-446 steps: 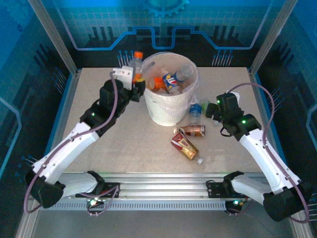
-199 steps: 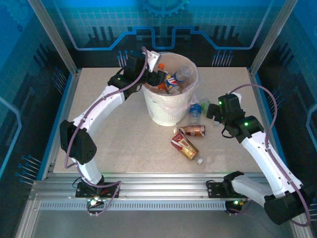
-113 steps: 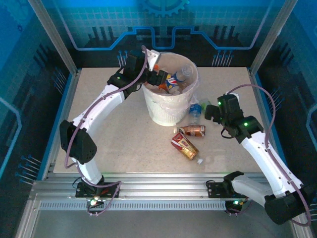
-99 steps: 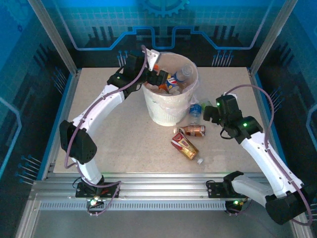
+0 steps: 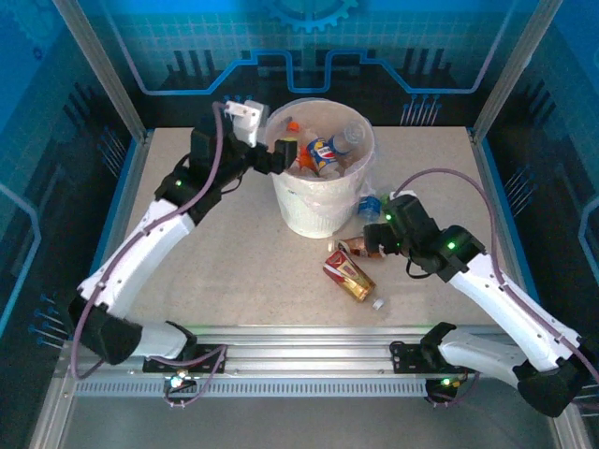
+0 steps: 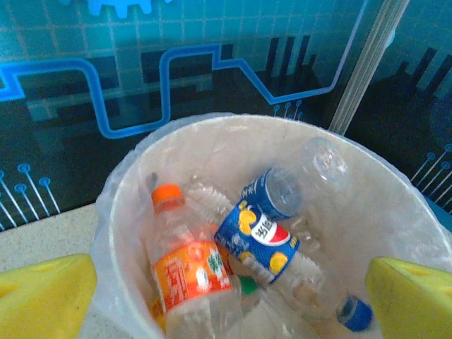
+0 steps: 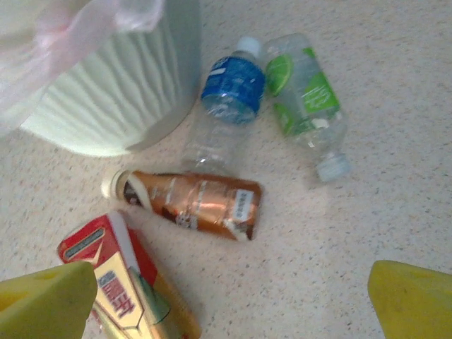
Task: Put the plastic bottles in the bin
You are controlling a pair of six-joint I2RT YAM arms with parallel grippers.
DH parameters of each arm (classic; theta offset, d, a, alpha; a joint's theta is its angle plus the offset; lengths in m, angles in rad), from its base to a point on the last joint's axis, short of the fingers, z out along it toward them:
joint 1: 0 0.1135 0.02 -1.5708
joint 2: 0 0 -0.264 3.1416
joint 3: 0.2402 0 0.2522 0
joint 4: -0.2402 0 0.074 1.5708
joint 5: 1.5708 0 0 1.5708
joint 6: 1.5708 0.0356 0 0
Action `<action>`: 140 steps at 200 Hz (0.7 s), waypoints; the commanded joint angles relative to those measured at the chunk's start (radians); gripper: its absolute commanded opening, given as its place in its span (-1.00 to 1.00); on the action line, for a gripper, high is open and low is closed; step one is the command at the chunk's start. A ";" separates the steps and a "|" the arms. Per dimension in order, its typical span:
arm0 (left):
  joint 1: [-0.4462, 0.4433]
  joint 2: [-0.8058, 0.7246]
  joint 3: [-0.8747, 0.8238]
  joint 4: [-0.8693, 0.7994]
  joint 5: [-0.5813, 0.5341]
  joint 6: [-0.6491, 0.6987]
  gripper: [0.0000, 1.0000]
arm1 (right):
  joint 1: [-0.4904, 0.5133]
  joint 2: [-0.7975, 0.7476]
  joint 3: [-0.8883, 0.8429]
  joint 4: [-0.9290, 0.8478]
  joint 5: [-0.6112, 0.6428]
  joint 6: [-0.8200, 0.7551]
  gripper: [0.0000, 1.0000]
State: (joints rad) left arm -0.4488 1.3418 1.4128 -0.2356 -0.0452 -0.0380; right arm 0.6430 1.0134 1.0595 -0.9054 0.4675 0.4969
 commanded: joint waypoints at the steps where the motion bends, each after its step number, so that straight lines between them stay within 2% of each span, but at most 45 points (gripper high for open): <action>1: 0.002 -0.076 -0.133 0.116 -0.039 -0.105 0.98 | 0.057 0.029 0.024 -0.052 -0.002 -0.006 0.99; 67: 0.003 -0.281 -0.440 0.247 -0.155 -0.209 0.98 | 0.199 0.197 0.001 -0.072 -0.169 -0.070 0.99; 140: 0.002 -0.377 -0.603 0.298 -0.321 -0.214 0.98 | 0.220 0.415 -0.008 -0.014 -0.199 -0.135 0.95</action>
State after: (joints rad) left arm -0.4488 0.9962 0.8429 0.0002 -0.2817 -0.2379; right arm 0.8509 1.3830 1.0599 -0.9379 0.2909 0.3985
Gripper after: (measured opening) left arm 0.989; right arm 0.980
